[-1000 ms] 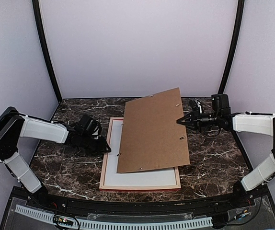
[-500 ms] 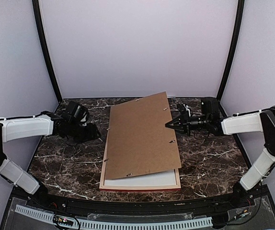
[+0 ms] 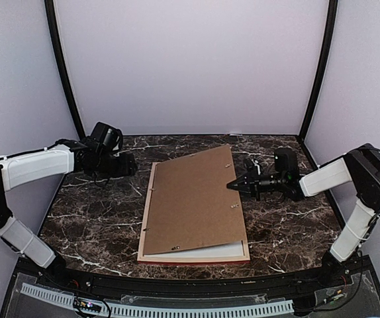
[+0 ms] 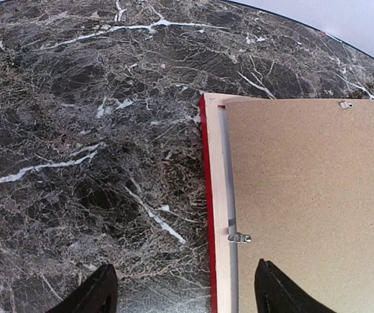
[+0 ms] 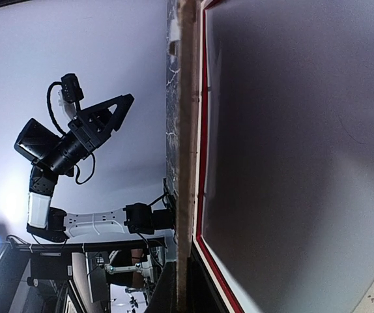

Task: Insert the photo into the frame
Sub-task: Press the backboard against the photo.

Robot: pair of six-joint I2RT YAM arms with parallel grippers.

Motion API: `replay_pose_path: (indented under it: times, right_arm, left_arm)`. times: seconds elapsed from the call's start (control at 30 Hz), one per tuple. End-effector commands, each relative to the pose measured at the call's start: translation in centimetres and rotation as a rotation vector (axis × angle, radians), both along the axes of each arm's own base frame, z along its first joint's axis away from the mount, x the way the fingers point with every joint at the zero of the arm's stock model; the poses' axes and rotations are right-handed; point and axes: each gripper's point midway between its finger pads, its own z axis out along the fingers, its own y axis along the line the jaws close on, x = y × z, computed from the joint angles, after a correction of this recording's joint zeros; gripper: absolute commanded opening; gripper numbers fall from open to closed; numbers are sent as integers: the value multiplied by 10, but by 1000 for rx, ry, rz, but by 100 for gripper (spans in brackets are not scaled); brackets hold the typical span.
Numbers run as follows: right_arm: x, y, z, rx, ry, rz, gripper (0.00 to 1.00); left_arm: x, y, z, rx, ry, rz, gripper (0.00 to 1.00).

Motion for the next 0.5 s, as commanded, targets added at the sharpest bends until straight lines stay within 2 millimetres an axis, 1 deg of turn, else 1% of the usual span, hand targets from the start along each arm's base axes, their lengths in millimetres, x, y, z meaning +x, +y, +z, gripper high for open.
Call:
replay_pose_path:
  times: [0.0, 0.27, 0.47]
  right_arm:
    - [2, 5, 18, 41, -107, 18, 0]
    - [0, 2, 1, -31, -103, 23, 0]
    - [2, 3, -4, -44, -105, 26, 0]
  left_arm:
    - [7, 0, -2, 35, 2, -23, 75]
    - [11, -11, -10, 10, 17, -56, 75]
    - [14, -21, -13, -13, 14, -99, 76]
